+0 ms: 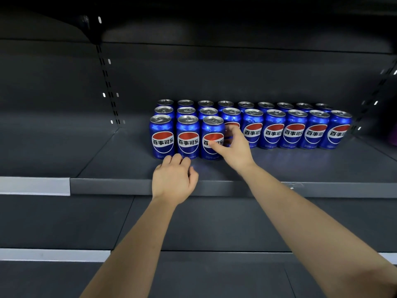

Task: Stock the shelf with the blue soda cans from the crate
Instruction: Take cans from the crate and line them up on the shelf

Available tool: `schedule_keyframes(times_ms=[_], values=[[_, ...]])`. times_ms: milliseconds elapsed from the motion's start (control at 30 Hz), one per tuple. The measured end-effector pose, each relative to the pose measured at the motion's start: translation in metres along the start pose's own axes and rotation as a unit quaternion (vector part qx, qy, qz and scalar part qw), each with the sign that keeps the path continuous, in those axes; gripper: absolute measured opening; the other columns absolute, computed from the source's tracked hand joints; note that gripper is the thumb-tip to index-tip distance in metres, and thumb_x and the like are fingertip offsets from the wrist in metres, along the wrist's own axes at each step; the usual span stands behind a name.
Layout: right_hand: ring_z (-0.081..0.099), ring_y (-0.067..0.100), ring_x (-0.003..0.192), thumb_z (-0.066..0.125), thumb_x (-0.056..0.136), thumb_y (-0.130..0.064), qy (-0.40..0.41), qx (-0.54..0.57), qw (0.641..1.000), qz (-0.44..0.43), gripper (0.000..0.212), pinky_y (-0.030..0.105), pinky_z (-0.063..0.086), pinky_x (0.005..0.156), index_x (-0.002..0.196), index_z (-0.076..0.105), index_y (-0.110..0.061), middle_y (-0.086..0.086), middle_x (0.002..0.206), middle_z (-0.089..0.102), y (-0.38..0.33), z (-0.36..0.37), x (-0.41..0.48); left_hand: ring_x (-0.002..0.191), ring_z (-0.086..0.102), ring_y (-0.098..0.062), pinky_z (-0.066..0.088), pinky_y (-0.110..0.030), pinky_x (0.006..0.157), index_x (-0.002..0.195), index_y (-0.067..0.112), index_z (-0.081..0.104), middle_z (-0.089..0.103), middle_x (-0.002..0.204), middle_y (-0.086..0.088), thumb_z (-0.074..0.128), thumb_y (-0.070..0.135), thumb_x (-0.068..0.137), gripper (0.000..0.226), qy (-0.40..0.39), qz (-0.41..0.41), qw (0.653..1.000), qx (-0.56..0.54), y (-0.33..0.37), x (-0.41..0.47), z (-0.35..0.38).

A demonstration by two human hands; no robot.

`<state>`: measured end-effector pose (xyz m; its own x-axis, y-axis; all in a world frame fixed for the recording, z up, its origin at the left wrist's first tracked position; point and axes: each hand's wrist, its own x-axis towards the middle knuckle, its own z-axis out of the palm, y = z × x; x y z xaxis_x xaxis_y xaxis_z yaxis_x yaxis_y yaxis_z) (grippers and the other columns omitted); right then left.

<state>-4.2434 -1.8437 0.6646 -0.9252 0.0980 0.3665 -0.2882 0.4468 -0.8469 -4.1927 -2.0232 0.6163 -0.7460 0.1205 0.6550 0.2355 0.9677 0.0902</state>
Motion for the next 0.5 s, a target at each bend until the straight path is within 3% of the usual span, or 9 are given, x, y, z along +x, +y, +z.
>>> schedule_keyframes(times_ms=[133, 300, 400, 500], values=[[0.059, 0.008, 0.107, 0.082, 0.077, -0.028, -0.004, -0.001, 1.000, 0.000, 0.065, 0.022, 0.050, 0.089, 0.131, 0.048, -0.015, -0.002, 0.124, 0.061, -0.002, -0.001, -0.001, 0.069, 0.050, -0.023, 0.029, -0.027, 0.055, 0.075, 0.013, 0.060, 0.054, 0.073, -0.001, 0.035, 0.033, 0.082, 0.033, -0.003, 0.005, 1.000, 0.006, -0.001, 0.000, 0.000], [0.057, 0.009, 0.116, 0.076, 0.082, -0.032, -0.069, 0.006, 0.998, 0.003, 0.070, 0.022, 0.047, 0.094, 0.141, 0.041, -0.019, -0.006, 0.133, 0.057, 0.000, -0.010, -0.009, 0.066, 0.050, -0.021, 0.026, -0.025, 0.049, 0.072, 0.015, 0.061, 0.054, 0.071, 0.002, 0.034, 0.032, 0.083, 0.034, -0.012, 0.018, 1.000, 0.016, -0.003, 0.000, -0.002], [0.060, 0.011, 0.110, 0.072, 0.086, -0.032, -0.096, -0.004, 0.995, 0.011, 0.070, 0.020, 0.046, 0.088, 0.146, 0.036, -0.022, -0.006, 0.129, 0.055, 0.003, -0.025, -0.019, 0.066, 0.053, -0.023, 0.027, -0.025, 0.047, 0.071, 0.012, 0.062, 0.055, 0.071, 0.000, 0.033, 0.030, 0.085, 0.037, -0.009, 0.016, 1.000, 0.019, -0.001, 0.001, -0.003], [0.060, 0.014, 0.108, 0.070, 0.087, -0.034, -0.088, -0.040, 0.995, 0.023, 0.063, 0.021, 0.044, 0.085, 0.142, 0.042, -0.019, 0.000, 0.130, 0.056, 0.006, -0.040, -0.030, 0.068, 0.056, -0.026, 0.029, -0.026, 0.046, 0.071, 0.010, 0.062, 0.057, 0.073, -0.004, 0.036, 0.028, 0.087, 0.036, -0.022, -0.001, 0.999, 0.029, 0.005, 0.000, -0.003]])
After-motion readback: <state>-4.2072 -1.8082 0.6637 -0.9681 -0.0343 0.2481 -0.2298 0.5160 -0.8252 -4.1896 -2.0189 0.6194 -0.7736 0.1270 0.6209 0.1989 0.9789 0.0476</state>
